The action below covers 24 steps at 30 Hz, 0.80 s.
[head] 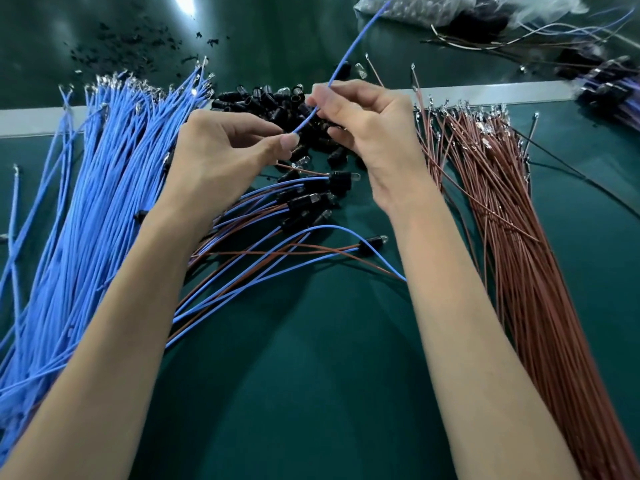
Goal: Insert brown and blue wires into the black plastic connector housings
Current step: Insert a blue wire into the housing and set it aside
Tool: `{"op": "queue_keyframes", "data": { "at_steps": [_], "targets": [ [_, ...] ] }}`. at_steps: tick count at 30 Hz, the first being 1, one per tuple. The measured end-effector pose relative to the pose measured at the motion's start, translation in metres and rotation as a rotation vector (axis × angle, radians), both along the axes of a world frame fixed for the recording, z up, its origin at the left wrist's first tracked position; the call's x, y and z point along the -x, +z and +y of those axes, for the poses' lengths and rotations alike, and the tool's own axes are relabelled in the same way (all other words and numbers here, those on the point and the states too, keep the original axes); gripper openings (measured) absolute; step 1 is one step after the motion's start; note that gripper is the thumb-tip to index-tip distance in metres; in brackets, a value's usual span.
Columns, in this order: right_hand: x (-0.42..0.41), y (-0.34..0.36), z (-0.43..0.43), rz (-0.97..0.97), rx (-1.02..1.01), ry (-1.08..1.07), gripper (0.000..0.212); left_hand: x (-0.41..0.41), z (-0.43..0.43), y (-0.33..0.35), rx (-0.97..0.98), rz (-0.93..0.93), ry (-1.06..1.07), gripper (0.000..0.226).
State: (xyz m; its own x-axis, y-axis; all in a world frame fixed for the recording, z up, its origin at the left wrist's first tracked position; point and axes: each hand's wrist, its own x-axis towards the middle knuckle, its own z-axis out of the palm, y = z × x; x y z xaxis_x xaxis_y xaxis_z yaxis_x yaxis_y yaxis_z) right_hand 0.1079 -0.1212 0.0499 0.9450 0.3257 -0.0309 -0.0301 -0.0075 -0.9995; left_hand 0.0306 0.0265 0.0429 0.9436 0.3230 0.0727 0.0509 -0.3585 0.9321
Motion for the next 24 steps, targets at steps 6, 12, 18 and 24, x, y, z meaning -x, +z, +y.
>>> {"op": "queue_keyframes", "data": {
  "at_steps": [6,12,18,24],
  "targets": [
    [-0.003,-0.001,-0.007,-0.001,-0.014,-0.042,0.004,-0.001,-0.004,0.001,0.060,0.014,-0.022,0.005],
    [0.004,-0.005,0.006,-0.053,-0.024,0.087,0.009,-0.001,-0.009,0.005,0.201,-0.004,-0.076,0.007],
    [0.001,-0.001,0.002,-0.030,-0.161,-0.031,0.004,0.000,-0.007,0.008,0.213,0.010,-0.073,0.018],
    [0.004,-0.004,0.004,-0.154,-0.011,0.122,0.010,0.000,-0.009,0.009,0.168,0.002,-0.104,0.007]
  ]
}}
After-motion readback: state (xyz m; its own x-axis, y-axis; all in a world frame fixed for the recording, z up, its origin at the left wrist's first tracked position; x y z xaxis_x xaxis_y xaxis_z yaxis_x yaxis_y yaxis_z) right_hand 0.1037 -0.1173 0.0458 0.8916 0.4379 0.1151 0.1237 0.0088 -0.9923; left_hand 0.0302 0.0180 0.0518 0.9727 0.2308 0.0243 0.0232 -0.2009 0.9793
